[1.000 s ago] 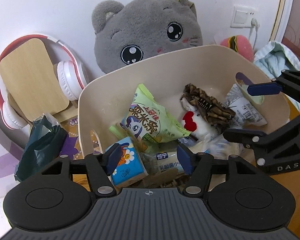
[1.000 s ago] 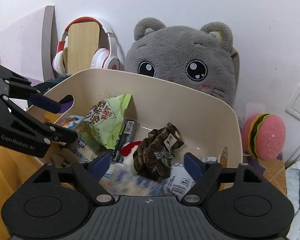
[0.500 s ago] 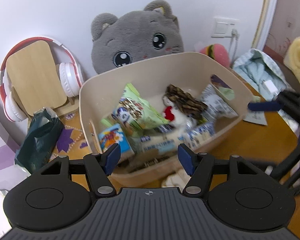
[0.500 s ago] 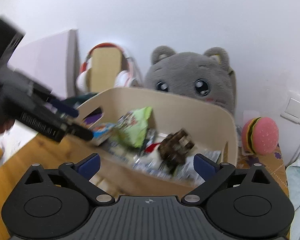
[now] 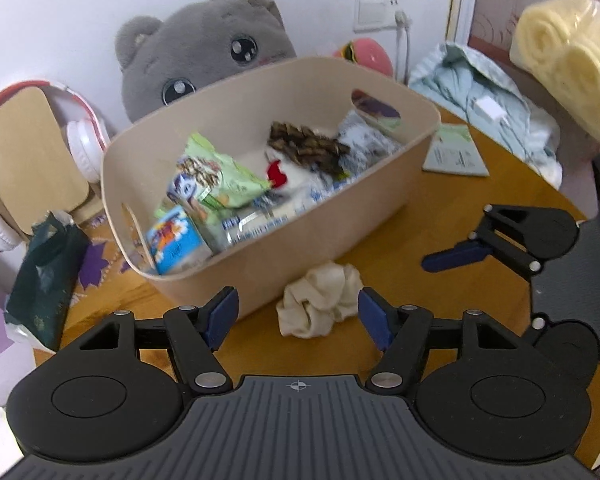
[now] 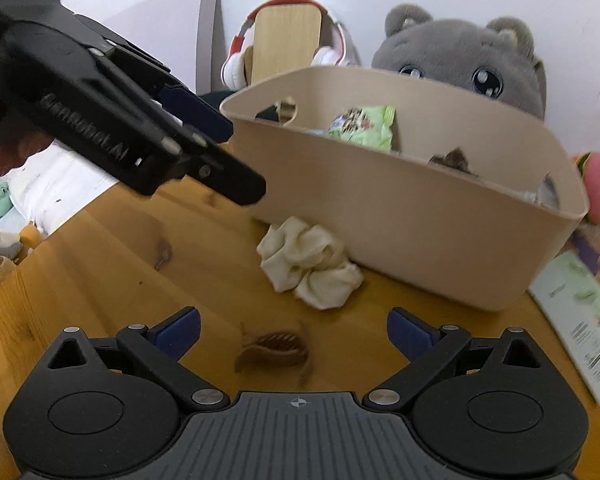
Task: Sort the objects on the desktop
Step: 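Lift the tissue pack and patterned box over the basket and release both, then grasp the white scrunchie with left gripper while right grasps the brown claw clip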
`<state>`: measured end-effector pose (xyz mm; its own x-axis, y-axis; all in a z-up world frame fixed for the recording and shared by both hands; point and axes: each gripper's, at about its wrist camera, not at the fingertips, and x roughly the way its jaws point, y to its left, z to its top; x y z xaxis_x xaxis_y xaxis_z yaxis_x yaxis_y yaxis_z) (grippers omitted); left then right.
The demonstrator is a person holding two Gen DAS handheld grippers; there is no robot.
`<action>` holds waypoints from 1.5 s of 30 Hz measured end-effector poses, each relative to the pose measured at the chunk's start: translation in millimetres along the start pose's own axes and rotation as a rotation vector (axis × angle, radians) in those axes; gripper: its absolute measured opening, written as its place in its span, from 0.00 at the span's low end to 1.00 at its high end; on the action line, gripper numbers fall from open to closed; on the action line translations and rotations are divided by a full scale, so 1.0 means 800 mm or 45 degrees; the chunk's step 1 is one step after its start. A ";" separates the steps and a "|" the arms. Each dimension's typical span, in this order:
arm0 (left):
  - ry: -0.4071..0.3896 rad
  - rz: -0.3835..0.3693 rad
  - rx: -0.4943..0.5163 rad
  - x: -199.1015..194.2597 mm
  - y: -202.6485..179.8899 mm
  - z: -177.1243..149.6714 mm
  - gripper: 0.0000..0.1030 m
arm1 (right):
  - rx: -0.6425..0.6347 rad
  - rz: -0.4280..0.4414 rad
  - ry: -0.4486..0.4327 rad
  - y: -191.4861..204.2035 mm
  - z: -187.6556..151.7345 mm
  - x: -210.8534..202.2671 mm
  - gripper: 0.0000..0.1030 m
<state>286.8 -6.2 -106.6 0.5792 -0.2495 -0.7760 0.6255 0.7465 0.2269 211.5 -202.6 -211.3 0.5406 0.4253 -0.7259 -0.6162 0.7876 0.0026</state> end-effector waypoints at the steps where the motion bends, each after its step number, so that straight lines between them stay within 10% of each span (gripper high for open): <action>1: 0.012 -0.001 -0.003 0.004 0.000 -0.002 0.66 | 0.004 0.002 0.008 0.002 -0.002 0.003 0.98; 33: 0.156 0.035 -0.152 0.107 -0.003 -0.004 0.66 | 0.027 -0.255 0.110 -0.049 -0.027 0.050 0.96; 45: 0.161 -0.007 -0.207 0.131 -0.009 -0.008 0.55 | -0.038 -0.192 0.096 -0.057 -0.030 0.041 0.89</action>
<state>340.2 -33.8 -193.3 0.4995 -0.1820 -0.8470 0.5297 0.8378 0.1323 243.4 -235.0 -251.9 0.5843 0.2678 -0.7661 -0.5489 0.8257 -0.1301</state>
